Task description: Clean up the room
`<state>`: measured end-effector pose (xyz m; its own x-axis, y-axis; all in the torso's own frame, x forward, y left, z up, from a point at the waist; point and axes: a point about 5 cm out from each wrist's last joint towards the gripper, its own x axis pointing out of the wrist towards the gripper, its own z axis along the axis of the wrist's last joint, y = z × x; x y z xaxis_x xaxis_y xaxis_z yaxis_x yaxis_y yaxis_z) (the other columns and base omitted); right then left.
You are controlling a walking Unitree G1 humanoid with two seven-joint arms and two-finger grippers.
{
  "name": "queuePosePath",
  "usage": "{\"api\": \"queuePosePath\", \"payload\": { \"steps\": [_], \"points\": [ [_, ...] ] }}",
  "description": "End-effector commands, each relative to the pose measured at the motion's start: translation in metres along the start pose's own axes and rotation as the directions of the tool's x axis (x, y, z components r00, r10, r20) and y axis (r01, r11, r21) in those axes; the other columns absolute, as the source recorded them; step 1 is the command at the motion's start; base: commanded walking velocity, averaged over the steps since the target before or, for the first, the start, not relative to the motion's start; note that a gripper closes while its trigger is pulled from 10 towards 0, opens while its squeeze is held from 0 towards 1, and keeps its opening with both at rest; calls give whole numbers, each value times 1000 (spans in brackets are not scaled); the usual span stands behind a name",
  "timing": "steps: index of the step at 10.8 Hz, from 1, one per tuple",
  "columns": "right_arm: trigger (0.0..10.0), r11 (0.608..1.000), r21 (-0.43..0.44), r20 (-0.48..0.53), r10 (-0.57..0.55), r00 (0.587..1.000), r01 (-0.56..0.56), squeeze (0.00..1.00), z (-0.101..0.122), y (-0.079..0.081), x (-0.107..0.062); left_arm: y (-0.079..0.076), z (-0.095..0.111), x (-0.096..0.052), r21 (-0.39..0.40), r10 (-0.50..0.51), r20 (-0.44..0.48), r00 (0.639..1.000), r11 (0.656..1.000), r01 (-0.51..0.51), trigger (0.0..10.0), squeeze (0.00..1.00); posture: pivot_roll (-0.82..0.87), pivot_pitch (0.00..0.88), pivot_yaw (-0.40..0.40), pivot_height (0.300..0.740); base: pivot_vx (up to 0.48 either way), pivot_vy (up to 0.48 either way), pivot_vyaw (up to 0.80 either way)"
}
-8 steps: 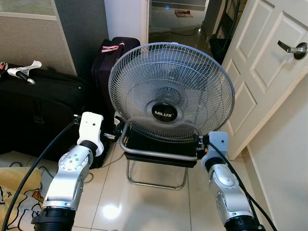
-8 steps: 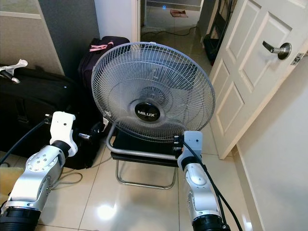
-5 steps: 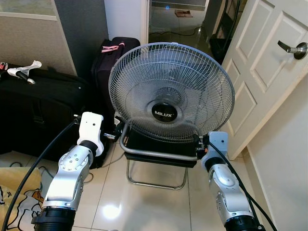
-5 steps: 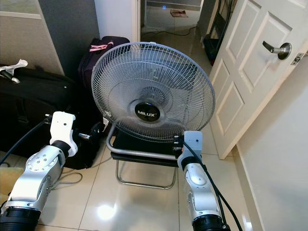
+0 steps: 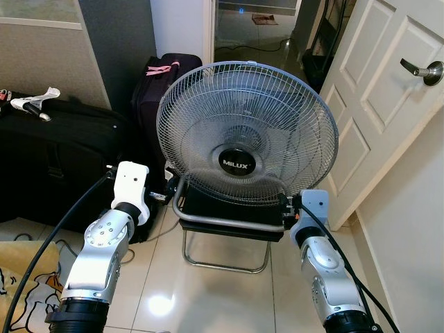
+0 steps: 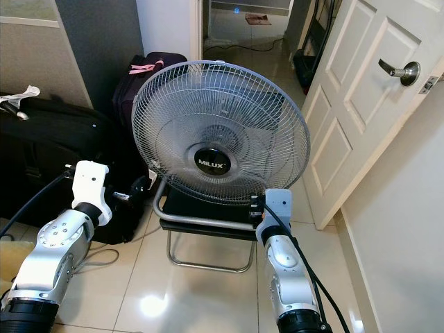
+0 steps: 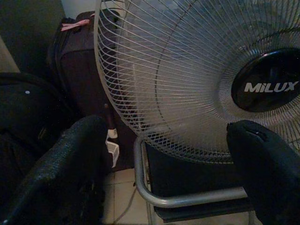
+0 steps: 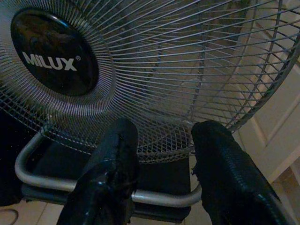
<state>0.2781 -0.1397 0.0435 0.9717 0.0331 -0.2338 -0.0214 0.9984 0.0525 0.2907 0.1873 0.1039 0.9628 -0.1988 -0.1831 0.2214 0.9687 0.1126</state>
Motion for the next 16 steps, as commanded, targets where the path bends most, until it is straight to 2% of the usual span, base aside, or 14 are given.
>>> {"api": "queuePosePath", "payload": {
  "steps": [1, 8, 9, 10, 11, 12, 13, 15, 16],
  "points": [
    [10000, 994, -57, -88, -103, 991, 98, 0, -4, -38, -23, 8, -33, -31, -39, 240, -169, 956, 967, -250, 10000, 0, 0, 0, -50, 740, 0, 0, 0],
    [10000, 994, -57, -88, -103, 991, 98, 0, -4, -38, -23, 8, -33, -31, -39, 240, -169, 956, 967, -250, 10000, 0, 0, 0, -50, 740, 0, 0, 0],
    [10000, 994, -57, -82, -100, 992, 96, 0, -3, -37, -22, 7, -33, -30, -21, 235, -167, 957, 970, -242, 10000, 0, -6, 0, -45, 740, 0, 0, 0],
    [10000, 991, -122, -39, -65, 997, 60, 1000, 2, -35, -17, 4, -31, -23, 33, 188, -158, 969, 982, -185, 10000, 0, -8, 0, -32, 740, 0, 0, 0],
    [10000, 996, -91, -11, -15, 1000, 14, 1000, 4, -32, -15, 2, -31, -20, 56, 168, -155, 974, 985, -161, 10000, 0, -5, 0, -32, 740, 0, 0, 800],
    [10000, 997, -73, 10, -18, 1000, 19, 1000, 6, -32, -16, 3, -30, -20, 63, 168, -153, 974, 985, -160, 10000, 0, -5, 0, -32, 740, 0, 0, 800],
    [10000, 996, -90, 11, -18, 1000, 19, 1000, 9, -31, -18, 1, -29, -21, 67, 175, -156, 972, 984, -166, 10000, 0, -5, 0, -29, 740, 0, 0, 750],
    [10000, 999, -37, 33, 11, 999, -10, 1000, 14, -25, -19, 0, -27, -20, 74, 173, -155, 973, 984, -164, 10000, 0, -7, 0, -23, 740, 0, 0, 756],
    [10000, 999, -34, 41, 36, 999, -34, 1000, 15, -20, -19, -3, -24, -20, 44, 154, -148, 977, 988, -149, 10000, 0, -4, 0, -21, 740, 0, 0, 756]
  ]
}}
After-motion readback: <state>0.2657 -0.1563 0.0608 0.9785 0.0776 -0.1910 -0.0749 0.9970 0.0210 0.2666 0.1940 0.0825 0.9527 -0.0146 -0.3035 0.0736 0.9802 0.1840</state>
